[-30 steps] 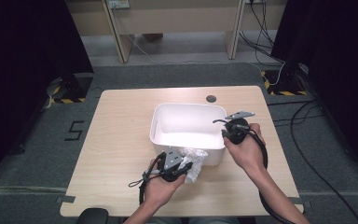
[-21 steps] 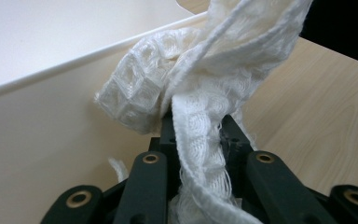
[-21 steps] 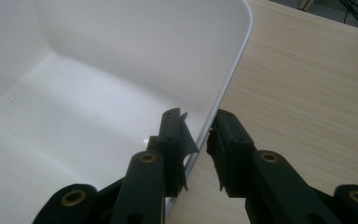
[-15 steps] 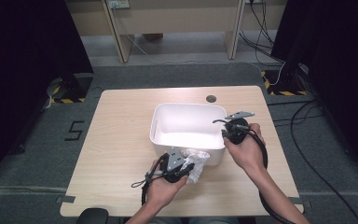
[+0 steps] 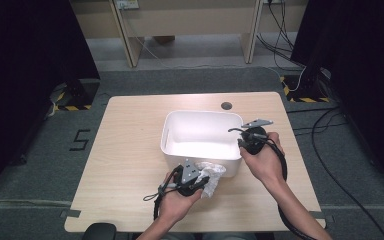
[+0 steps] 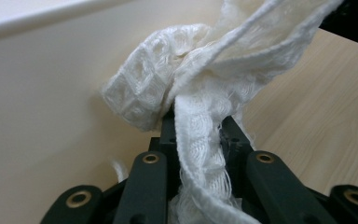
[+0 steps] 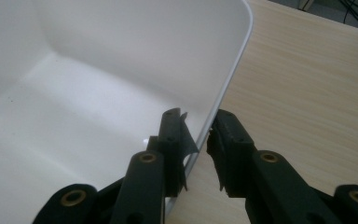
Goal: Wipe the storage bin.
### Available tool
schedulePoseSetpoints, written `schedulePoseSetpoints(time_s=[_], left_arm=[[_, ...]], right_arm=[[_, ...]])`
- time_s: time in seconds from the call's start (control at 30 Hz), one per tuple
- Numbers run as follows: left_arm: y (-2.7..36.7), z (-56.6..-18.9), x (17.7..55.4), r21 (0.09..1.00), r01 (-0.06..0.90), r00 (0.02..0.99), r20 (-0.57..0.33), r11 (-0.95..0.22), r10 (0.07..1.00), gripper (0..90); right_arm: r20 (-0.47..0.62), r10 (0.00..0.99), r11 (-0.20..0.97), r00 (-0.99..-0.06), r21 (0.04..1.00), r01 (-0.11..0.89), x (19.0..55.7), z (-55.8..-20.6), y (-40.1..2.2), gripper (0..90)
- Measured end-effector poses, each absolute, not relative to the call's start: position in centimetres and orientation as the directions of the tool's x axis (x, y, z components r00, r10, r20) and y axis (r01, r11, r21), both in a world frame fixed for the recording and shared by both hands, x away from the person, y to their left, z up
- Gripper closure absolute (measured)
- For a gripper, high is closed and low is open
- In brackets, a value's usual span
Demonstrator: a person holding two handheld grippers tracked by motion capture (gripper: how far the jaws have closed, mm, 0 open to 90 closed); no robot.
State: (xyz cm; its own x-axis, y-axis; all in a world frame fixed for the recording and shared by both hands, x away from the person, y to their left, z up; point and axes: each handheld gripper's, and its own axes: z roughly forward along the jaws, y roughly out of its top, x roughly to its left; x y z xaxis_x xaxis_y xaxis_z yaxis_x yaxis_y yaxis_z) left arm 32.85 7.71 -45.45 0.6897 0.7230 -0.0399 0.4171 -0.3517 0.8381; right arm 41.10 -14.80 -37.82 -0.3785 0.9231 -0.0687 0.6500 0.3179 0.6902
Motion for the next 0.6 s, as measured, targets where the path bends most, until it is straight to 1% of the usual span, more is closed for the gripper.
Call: schedulePoseSetpoints(time_s=[0.6], left_arm=[[7.3, -47.6, 33.3, 0.810, 0.446, 0.694, -0.044, -0.381, 0.719, 75.5]], right_arm=[[-0.074, 0.922, 0.323, -0.381, 0.690, 0.648, 41.2, -37.8, -14.8, 74.0]])
